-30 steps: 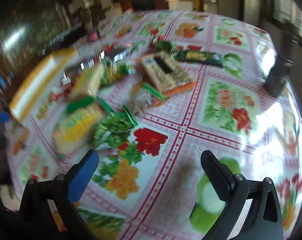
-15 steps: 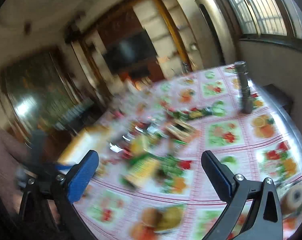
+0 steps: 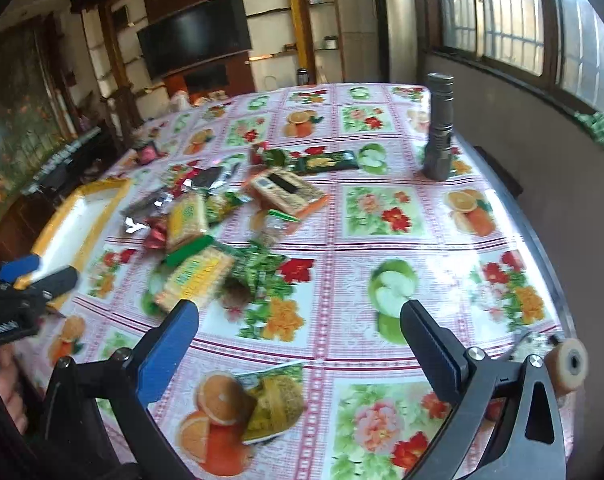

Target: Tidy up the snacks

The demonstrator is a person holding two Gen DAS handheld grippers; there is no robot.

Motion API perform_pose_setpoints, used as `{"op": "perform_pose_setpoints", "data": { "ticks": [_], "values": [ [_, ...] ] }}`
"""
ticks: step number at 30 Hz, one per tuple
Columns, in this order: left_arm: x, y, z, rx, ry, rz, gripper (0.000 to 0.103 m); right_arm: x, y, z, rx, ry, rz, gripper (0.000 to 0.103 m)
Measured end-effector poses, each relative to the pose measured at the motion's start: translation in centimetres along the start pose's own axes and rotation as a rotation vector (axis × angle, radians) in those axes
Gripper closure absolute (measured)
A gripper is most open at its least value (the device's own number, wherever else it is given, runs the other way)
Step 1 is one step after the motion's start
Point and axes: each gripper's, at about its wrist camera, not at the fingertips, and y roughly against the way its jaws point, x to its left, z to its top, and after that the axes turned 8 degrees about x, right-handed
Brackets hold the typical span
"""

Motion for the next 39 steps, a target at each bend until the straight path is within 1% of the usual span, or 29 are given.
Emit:
{"op": "perform_pose_setpoints", "data": {
  "ticks": [2, 4, 6, 13, 15, 19, 22, 25, 28, 32, 36, 39],
  "values": [
    [0.0, 0.2, 0.0, -0.013, -0.009, 0.019, 0.008, -0.4, 0.2, -0.2, 0.014, -0.013, -0.003, 0.002],
    [0.0, 0.3, 0.1, -0.022, -0.004, 0.009, 0.008, -0.4, 0.4, -0.4, 0.028, -0.016, -0.027, 0.002],
    [0.1, 0.4, 0.1, -0.031, -0.001, 0.016, 0.008, 0.0, 0.2, -0.5, 0.040, 0.004, -0.044, 0.002],
    [0.2, 0.3, 0.0, -0.023, -0.003, 0.030, 0.008, 1.8, 0.1, -1.1, 0.069, 0.067, -0.020, 0.002],
    [0.2, 0.3, 0.0, -0.025, -0.001, 0.029, 0.008, 2.1, 0.0, -1.1, 0.072, 0.072, -0.033, 0.002],
    [0.3, 0.4, 0.0, -0.035, 0.002, 0.036, 0.008, 3.1, 0.3, -1.2, 0.053, 0.118, -0.115, 0.002],
    [0.3, 0.7, 0.0, -0.041, -0.004, 0.058, 0.008, 3.3, 0.7, -1.2, 0.032, 0.128, -0.128, 0.002],
    [0.4, 0.8, 0.0, -0.042, -0.010, 0.069, 0.008, 3.3, 0.6, -1.1, 0.032, 0.138, -0.141, 0.002],
    [0.4, 0.8, 0.0, -0.036, -0.014, 0.071, 0.008, 3.4, 0.5, -1.1, 0.036, 0.141, -0.148, 0.002],
    [1.0, -0.1, -0.3, -0.010, 0.002, 0.049, 0.007, 3.6, 0.1, -0.9, 0.038, 0.140, -0.249, 0.002],
    [1.3, -1.1, -0.7, 0.034, 0.013, 0.034, 0.007, 3.3, -0.2, -0.5, 0.053, 0.130, -0.274, 0.002],
    [1.1, -1.2, -0.8, 0.042, 0.011, 0.031, 0.007, 3.2, -0.4, -0.5, 0.056, 0.129, -0.278, 0.002]
  ]
}}
